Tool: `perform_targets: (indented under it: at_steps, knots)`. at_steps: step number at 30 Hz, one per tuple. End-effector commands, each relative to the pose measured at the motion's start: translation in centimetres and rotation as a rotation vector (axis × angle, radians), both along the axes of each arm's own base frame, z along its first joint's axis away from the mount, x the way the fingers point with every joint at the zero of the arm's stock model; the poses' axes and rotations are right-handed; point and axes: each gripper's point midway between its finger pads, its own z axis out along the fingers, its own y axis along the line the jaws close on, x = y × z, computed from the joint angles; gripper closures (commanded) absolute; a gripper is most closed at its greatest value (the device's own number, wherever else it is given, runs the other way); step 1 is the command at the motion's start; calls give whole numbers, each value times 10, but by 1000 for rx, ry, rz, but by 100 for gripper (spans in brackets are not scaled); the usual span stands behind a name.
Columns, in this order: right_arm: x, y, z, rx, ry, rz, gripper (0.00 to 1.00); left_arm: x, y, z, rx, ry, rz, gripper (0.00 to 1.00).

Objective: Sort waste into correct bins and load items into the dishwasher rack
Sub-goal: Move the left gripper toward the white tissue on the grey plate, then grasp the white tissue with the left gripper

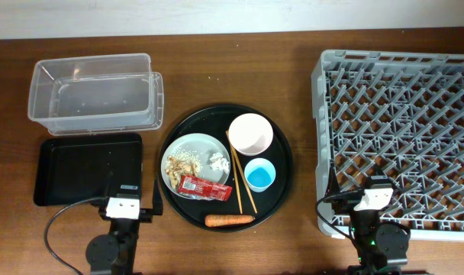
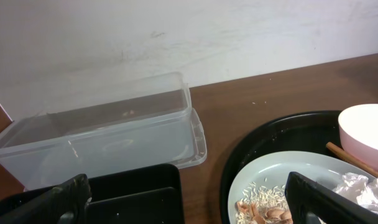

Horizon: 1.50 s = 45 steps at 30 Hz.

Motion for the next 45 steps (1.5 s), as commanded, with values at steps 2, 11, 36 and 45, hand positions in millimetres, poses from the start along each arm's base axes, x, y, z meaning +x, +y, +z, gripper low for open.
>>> perform_targets:
  at_steps: [2,11,36,45]
  knots:
    - [0,2,-3,-6,4,9,2,0,1,-2,20,-1,4,1]
    - [0,2,1,-5,-7,7,2,0,1,2,-50,-11,8,1]
    - [-12,-5,36,56,796,-73,2,28,-19,47,-273,812,-14,1]
    - [-12,5,23,79,889,-27,2,54,-38,69,-330,725,-121,1]
